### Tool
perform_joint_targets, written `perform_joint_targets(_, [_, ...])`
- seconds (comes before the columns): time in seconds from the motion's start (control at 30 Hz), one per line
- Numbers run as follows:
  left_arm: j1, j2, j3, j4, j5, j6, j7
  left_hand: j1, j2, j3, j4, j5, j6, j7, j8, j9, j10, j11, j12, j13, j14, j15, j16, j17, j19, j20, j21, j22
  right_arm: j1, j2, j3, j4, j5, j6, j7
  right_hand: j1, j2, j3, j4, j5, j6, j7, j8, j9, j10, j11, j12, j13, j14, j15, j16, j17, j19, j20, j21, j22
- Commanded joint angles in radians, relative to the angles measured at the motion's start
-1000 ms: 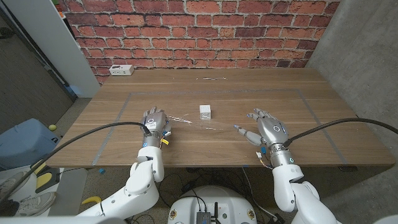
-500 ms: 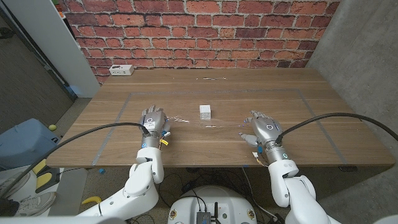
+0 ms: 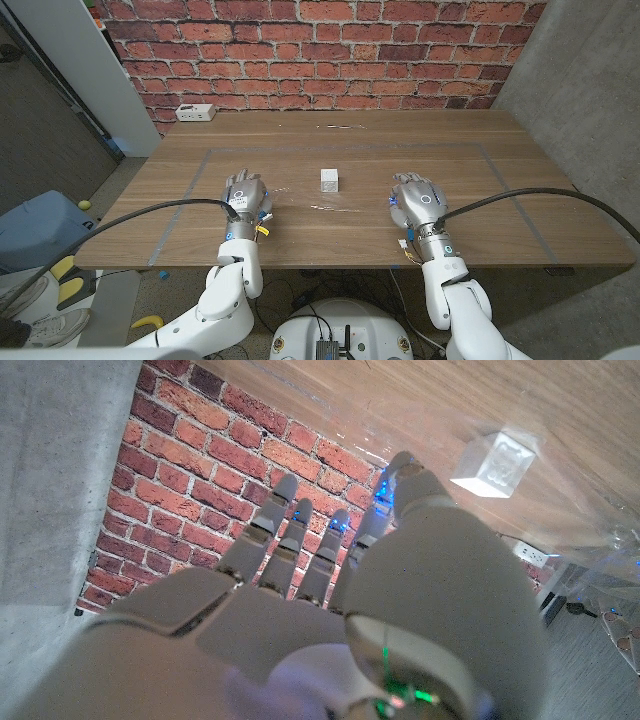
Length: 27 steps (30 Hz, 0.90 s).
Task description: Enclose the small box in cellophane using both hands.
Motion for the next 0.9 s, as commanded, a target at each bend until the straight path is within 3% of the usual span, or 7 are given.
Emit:
perform_joint_targets(0.03, [-0.009, 0.008, 0.014, -0.019, 0.031, 0.03, 0.01, 0.001, -0.006, 0.004, 0.004, 0.005, 0.089, 0.052, 0.035, 0.159, -0.004, -0.001, -0.007, 0.003, 0.002, -0.005, -0.004, 0.002, -0.005, -0.004, -0.003, 0.002, 0.033, 0.052, 0.019, 0.063, -0.001, 0.055, -0.101, 0.012, 0.004, 0.012, 0.0, -0.001, 0.017, 0.002, 0.009, 0.002, 0.02, 0.0, 0.004, 0.003, 0.011, -0.175, 0.007, 0.0, 0.008, -0.005, 0.003, 0.0])
perform_joint_targets(0.2, [-0.013, -0.017, 0.016, -0.009, 0.042, 0.063, 0.023, 0.001, -0.006, 0.005, 0.004, 0.006, 0.093, 0.058, 0.035, 0.162, 0.004, 0.001, -0.006, 0.003, 0.003, -0.006, -0.003, 0.002, -0.003, -0.004, -0.003, 0.002, 0.01, 0.043, 0.043, 0.023, 0.0, 0.022, -0.036, 0.048, 0.003, 0.042, -0.007, -0.015, -0.073, -0.03, -0.039, -0.003, -0.027, 0.01, -0.033, 0.003, -0.008, -0.164, -0.014, -0.002, -0.001, 0.006, -0.005, 0.0])
perform_joint_targets(0.3, [-0.022, -0.027, 0.02, 0.001, 0.043, 0.076, 0.025, 0.002, -0.006, 0.005, 0.003, 0.007, 0.099, 0.062, 0.037, 0.162, 0.007, -0.001, -0.005, 0.003, 0.005, -0.006, -0.002, 0.002, -0.001, -0.003, -0.002, 0.002, -0.016, 0.053, 0.07, 0.005, 0.051, 0.033, -0.092, -0.026, -0.01, 0.018, 0.033, -0.03, -0.089, -0.019, -0.054, -0.003, -0.033, 0.026, -0.041, 0.004, -0.014, -0.154, -0.016, 0.004, -0.001, 0.012, -0.008, 0.0])
perform_joint_targets(0.47, [-0.037, -0.036, 0.026, 0.016, 0.041, 0.082, 0.031, 0.005, -0.006, 0.007, 0.001, 0.008, 0.101, 0.063, 0.038, 0.168, 0.009, -0.005, -0.007, 0.003, 0.009, -0.007, -0.002, 0.002, 0.001, -0.003, -0.003, 0.002, -0.029, 0.048, 0.087, -0.008, 0.077, 0.043, -0.135, -0.074, -0.006, 0.013, 0.053, -0.035, -0.151, -0.021, -0.092, -0.005, -0.036, 0.039, -0.046, 0.005, -0.014, -0.148, -0.018, 0.007, -0.004, 0.017, -0.012, 0.0])
perform_joint_targets(0.67, [-0.049, -0.039, 0.029, 0.017, 0.041, 0.095, 0.036, 0.006, -0.008, 0.008, 0.0, 0.01, 0.104, 0.067, 0.037, 0.172, 0.014, 0.003, -0.007, 0.003, 0.011, -0.008, -0.002, 0.002, 0.003, -0.003, -0.003, 0.002, -0.028, 0.028, 0.08, -0.048, 0.046, 0.019, -0.014, -0.09, -0.07, 0.011, 0.022, -0.02, -0.404, -0.077, -0.209, -0.004, -0.144, 0.035, -0.071, 0.008, -0.052, -0.124, -0.044, 0.0, -0.023, 0.033, -0.027, 0.001])
perform_joint_targets(0.77, [-0.054, -0.032, 0.034, 0.014, 0.039, 0.092, 0.033, 0.007, -0.008, 0.009, 0.0, 0.011, 0.104, 0.068, 0.035, 0.171, 0.015, -0.002, -0.008, 0.003, 0.011, -0.005, -0.002, 0.002, 0.003, -0.003, -0.003, 0.002, -0.028, 0.038, 0.08, -0.047, 0.051, 0.025, -0.025, -0.132, -0.101, -0.008, 0.032, -0.012, -0.524, -0.059, -0.228, -0.003, -0.184, 0.04, -0.071, 0.01, -0.067, -0.112, -0.047, 0.002, -0.033, 0.041, -0.032, 0.001])
perform_joint_targets(0.9, [-0.067, -0.024, 0.051, 0.014, 0.046, 0.095, 0.018, 0.007, -0.008, 0.009, -0.001, 0.012, 0.105, 0.067, 0.034, 0.172, 0.016, 0.0, -0.009, 0.003, 0.012, -0.006, -0.002, 0.002, 0.003, -0.004, -0.004, 0.002, -0.02, 0.031, 0.073, -0.056, 0.035, 0.033, 0.005, -0.171, -0.123, -0.028, 0.045, 0.001, -0.579, -0.049, -0.223, -0.002, -0.216, 0.05, -0.072, 0.011, -0.086, -0.103, -0.051, 0.004, -0.042, 0.049, -0.035, 0.002])
